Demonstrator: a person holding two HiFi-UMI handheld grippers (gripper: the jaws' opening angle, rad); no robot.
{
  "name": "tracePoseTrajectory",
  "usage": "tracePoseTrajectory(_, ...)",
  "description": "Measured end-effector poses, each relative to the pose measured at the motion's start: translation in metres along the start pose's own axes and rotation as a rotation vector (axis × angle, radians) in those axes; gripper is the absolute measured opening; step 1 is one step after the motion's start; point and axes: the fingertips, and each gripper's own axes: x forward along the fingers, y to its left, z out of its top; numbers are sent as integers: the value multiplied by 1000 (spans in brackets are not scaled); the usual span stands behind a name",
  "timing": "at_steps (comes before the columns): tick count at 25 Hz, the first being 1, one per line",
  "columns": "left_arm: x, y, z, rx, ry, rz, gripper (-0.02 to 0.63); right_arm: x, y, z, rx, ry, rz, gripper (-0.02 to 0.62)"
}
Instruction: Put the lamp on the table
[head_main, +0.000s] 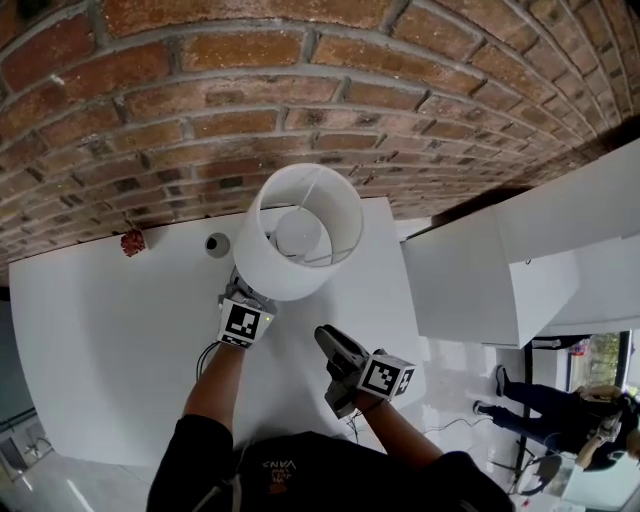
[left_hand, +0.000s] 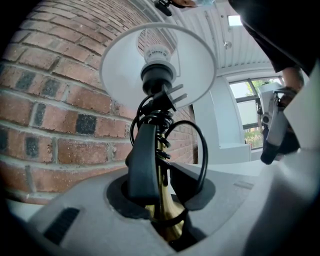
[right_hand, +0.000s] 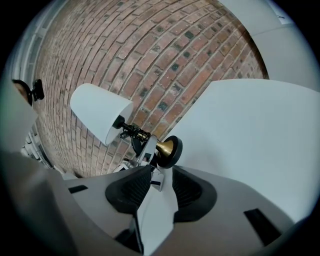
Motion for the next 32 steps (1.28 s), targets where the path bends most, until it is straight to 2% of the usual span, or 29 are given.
tracePoseTrajectory(9,-5,-2,-4,-12,64,-12,150,-9,6,0,3,-23,12,135)
tracePoseTrajectory(16,-23,-6,-15,-79,175,14,175,-19,14,-3,3,-47,23,133)
tracePoseTrajectory(21,-43,-15,-17,-136,210,34,219,-29,23,-7,-12,-61,38,133)
tracePoseTrajectory(28,-84,-37,-2,-174,244,76,222,-49,33,-15,-49,-89,51,130)
tracePoseTrajectory(32,-109,-47,11,-163,262,110,222,-62,37,-19,-110,-101,51,129)
